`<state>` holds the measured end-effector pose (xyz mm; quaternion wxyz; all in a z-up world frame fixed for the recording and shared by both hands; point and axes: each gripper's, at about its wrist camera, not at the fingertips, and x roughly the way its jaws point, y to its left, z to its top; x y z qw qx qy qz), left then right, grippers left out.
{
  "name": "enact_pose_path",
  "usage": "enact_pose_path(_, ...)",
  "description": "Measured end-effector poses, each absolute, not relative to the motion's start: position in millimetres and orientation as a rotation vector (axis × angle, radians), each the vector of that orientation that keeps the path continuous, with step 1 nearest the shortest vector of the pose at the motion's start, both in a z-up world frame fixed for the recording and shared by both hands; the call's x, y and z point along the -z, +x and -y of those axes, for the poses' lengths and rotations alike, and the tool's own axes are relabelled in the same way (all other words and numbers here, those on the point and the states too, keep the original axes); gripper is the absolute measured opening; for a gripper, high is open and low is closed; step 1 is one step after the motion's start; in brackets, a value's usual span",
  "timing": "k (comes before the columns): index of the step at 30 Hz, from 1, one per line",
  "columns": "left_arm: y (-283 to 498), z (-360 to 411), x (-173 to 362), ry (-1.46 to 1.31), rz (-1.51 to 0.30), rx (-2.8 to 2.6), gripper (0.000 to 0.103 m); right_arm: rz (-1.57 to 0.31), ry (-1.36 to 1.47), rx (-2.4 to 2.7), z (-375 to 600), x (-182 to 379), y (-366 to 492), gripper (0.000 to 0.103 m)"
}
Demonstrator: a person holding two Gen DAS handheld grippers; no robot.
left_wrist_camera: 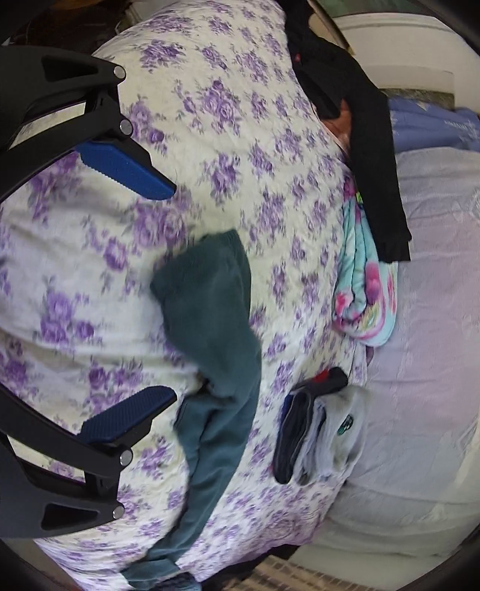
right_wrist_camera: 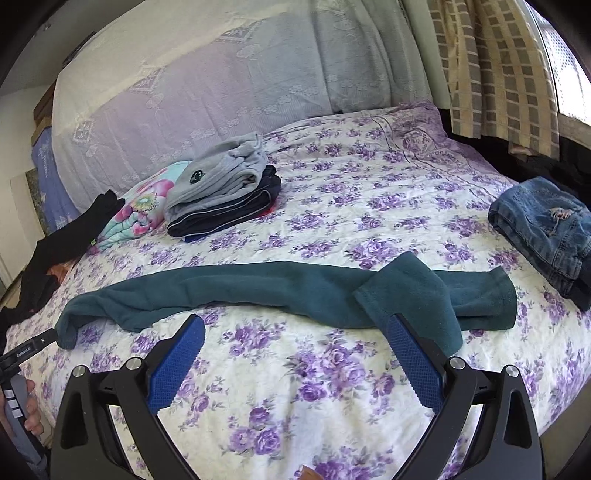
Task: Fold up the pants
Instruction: 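Grasp the waistband end of the teal pants with the left gripper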
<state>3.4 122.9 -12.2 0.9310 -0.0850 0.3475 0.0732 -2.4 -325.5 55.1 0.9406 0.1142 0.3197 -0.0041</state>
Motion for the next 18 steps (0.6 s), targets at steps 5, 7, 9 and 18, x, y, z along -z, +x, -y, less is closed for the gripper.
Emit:
enact_pose_path(5,17,-145,6,-0.174,-0.711,-0.164,0.099,-0.649,0.232,0.037,343,-56,4,0.099)
enact_pose_path(7,25,-153,3,-0.155,-0.716,-0.175,0.099,-0.644,0.246,0.041,354,-58,5,0.099)
enact_pose_path(9,37,-163,0,-0.145,-0.724,-0.165,0.099,-0.638,0.268,0.043,366,-59,4,0.099)
enact_pose_path(18,104,-217,10,-0.364,-0.892,-0.012,0.099,-0.644,0.33,0.083,387,-62,16,0.099)
